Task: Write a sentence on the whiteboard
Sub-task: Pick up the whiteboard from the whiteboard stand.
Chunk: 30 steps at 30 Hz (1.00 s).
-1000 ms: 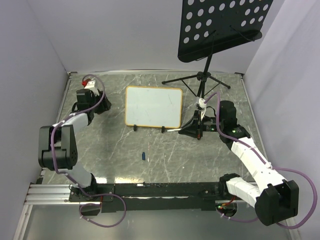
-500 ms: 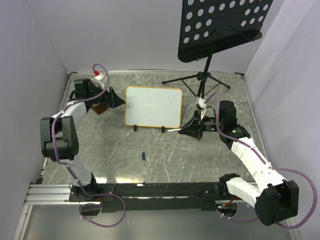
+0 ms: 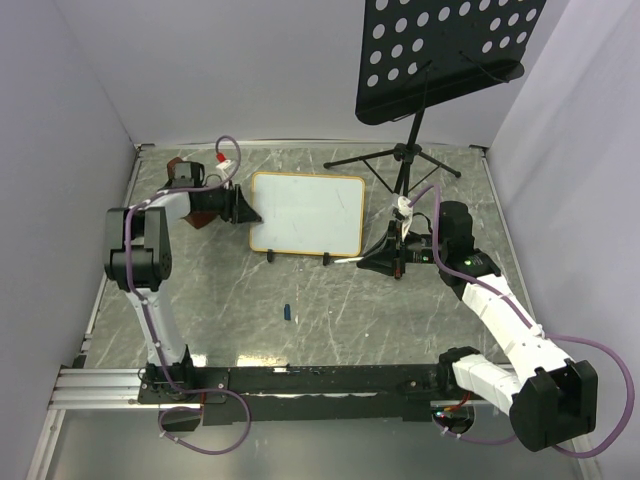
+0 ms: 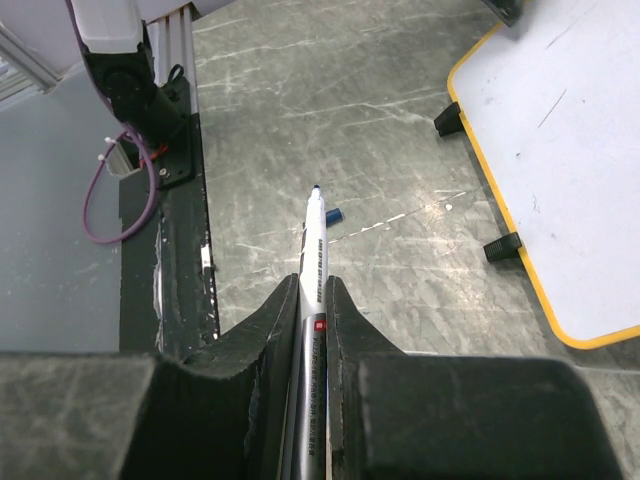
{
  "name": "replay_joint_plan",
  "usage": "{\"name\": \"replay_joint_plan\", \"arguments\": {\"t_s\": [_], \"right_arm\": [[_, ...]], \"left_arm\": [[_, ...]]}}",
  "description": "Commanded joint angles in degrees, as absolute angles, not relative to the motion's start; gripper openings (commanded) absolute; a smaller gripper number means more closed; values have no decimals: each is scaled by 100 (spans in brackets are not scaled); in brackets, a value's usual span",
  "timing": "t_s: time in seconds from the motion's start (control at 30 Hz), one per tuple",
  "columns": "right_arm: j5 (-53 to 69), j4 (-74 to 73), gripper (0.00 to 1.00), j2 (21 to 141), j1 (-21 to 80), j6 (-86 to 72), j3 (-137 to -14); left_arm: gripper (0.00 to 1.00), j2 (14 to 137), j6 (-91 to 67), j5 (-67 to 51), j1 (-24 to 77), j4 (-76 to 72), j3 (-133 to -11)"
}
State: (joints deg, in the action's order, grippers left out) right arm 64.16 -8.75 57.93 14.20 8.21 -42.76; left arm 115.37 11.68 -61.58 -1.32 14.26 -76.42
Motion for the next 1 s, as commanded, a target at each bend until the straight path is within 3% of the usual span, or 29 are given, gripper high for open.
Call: {"name": "replay_joint_plan", "arguments": {"t_s": [0.0, 0.43, 0.73, 0.93, 0.97], "right_arm": [[6583, -800, 0, 5748, 1353, 896, -4456], [6583, -817, 0, 5774, 1336, 923, -4465], [6574, -817, 0, 5801, 1345, 932, -4465], [6557, -826, 0, 5783, 1336, 940, -4465], [6565, -826, 0, 5783, 1327, 940, -4465]], "left_arm": [[52, 11821, 1416, -6486, -44, 1802, -8130], [51, 12023, 1256, -7285, -44, 1511, -8437], [41, 12111, 1336, -7752, -44, 1600, -8429], [19, 12094, 1318, -7735, -44, 1661, -8508], [12, 12085, 1310, -7717, 95, 1670, -8508]]}}
